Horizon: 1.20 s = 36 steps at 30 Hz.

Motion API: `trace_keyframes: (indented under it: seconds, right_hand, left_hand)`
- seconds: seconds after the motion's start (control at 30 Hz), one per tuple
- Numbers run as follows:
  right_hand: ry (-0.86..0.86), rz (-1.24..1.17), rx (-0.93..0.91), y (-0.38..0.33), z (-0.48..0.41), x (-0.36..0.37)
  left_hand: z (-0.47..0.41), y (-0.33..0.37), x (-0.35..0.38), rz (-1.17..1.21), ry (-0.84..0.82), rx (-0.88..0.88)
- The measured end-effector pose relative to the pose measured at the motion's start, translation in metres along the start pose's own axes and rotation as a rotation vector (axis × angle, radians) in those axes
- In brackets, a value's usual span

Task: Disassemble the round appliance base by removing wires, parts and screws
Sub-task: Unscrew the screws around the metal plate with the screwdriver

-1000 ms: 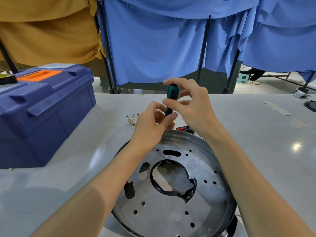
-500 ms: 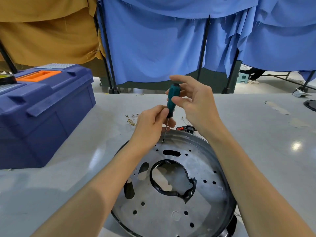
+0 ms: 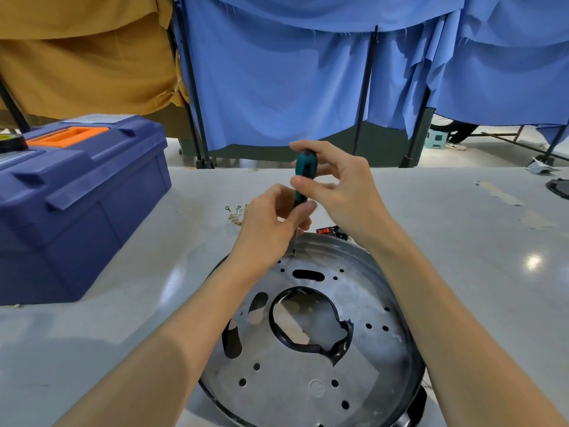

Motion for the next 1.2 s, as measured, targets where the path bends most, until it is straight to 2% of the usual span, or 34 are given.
trace_keyframes:
  seconds: [0.27, 0.43, 0.6, 0.77, 1.0, 1.2]
  right_hand:
    - [0.019, -0.029, 0.017, 0.0018, -0.0013, -0.0046]
    - [0.018, 0.071, 0.008, 0.0010, -0.0012, -0.0020]
    - [0.038, -0.005, 0.016, 0.0010, -0.0022, -0.0047]
    - [-0.020, 0.041, 0.009, 0.0009, -0.0001, 0.0018]
    - [-0.003, -0.021, 0.024, 0.0008, -0.0006, -0.0009]
    - [0.040, 0.073, 0.004, -0.0010, -0.0010, -0.0025]
  left_hand:
    - [-0.0015, -0.0022, 0.0004, -0.002, -0.012, 0.009]
    - [-0.0007, -0.0010, -0.0022, -0.019, 0.039, 0.020]
    - [-0.0012, 0.0002, 0.0038, -0.003, -0.045, 0.023]
    - [-0.0006, -0.0019, -0.0011, 0.018, 0.015, 0.007]
    - [-0.0027, -0.0029, 0.0014, 0.050, -0.037, 0.002]
    - [-0.0013, 0.0017, -0.0005, 0.022, -0.003, 0.032]
Point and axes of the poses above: each hand's wrist, its own z-axis away from the middle knuckle, its own x-axis out of the palm, y = z × x, the point moved 6 cm from there along -z, towards the middle knuckle, and after that the axes turned 7 degrees about -z, right-handed, at the moved point
